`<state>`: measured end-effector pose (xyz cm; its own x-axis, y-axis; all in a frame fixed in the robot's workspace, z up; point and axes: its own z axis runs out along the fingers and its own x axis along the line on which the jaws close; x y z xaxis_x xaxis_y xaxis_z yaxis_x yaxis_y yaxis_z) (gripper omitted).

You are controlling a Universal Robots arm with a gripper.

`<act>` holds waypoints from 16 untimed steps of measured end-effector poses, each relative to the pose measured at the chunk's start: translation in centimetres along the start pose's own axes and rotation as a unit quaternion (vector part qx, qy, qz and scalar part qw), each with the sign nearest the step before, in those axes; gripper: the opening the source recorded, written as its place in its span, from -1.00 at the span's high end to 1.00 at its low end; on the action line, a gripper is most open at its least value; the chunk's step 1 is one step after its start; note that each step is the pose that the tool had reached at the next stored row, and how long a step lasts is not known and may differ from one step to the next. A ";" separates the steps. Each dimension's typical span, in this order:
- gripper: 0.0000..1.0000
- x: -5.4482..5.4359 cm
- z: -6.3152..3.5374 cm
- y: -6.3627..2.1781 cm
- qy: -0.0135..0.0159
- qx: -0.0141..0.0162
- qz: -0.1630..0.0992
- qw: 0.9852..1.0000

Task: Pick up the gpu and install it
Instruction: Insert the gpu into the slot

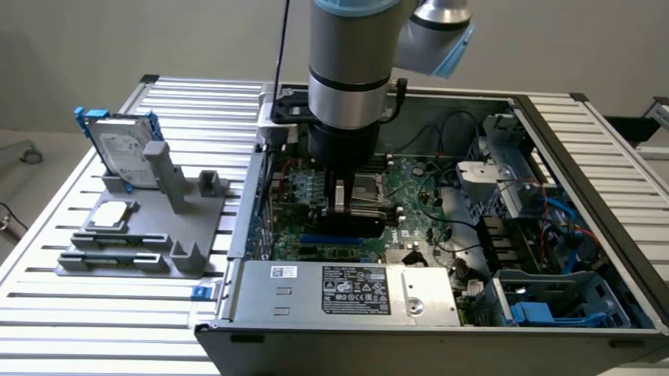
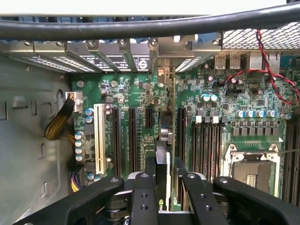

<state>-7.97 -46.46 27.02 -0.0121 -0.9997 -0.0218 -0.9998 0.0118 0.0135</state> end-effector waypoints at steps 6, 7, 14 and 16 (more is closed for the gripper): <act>0.47 0.0 0.26 0.03 -0.001 0.000 0.000 1.000; 0.47 0.0 0.30 0.04 -0.001 0.000 0.000 1.000; 0.47 0.0 0.65 0.20 -0.002 0.000 0.000 1.000; 0.47 0.0 0.74 0.24 -0.002 0.000 0.000 1.000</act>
<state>-8.21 -46.46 26.28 -0.0122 -0.9996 -0.0254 -0.9998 0.0118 0.0135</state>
